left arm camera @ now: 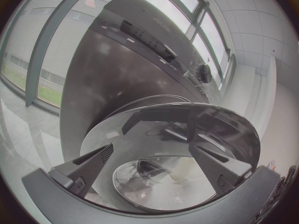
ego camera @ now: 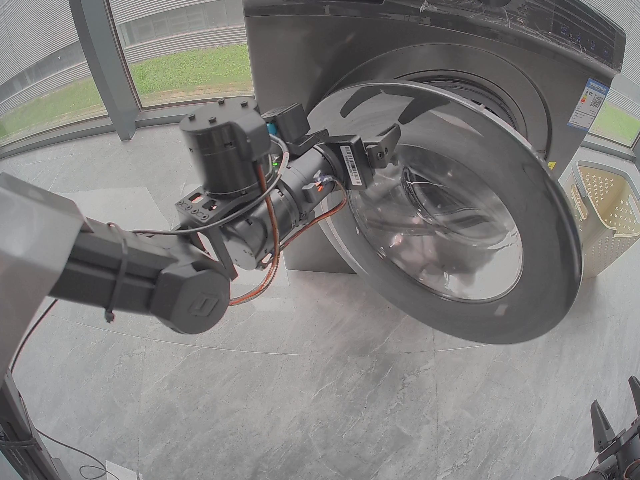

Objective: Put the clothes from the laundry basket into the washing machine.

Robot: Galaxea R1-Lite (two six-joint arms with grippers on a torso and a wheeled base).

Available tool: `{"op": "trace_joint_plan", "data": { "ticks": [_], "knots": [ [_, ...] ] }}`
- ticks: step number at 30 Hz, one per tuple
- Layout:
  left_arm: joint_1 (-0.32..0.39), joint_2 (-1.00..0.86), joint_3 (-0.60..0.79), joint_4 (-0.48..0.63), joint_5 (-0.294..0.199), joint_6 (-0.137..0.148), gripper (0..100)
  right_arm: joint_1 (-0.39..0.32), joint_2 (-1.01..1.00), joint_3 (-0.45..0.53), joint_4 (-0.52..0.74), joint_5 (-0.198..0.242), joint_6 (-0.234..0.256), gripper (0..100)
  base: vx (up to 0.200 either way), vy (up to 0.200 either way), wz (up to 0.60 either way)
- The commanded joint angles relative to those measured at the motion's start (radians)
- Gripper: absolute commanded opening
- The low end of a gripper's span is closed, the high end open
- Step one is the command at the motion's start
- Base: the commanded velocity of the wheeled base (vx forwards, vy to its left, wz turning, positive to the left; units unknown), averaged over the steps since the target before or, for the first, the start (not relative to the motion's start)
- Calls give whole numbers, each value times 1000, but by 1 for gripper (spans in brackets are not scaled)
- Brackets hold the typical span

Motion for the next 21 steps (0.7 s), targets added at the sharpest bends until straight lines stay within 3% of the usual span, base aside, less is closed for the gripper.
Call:
{"op": "trace_joint_plan", "data": {
  "ticks": [1,11,21],
  "knots": [
    [4,63,-54,-4,22,-19,100,0,-15,18,0,0,-1,100,0,0,0],
    [6,53,-65,-4,50,-45,100,0,-15,18,0,0,-1,100,0,0,0],
    [9,125,-195,-3,131,-71,100,0,-15,18,0,0,-1,100,0,0,0]
  ]
}}
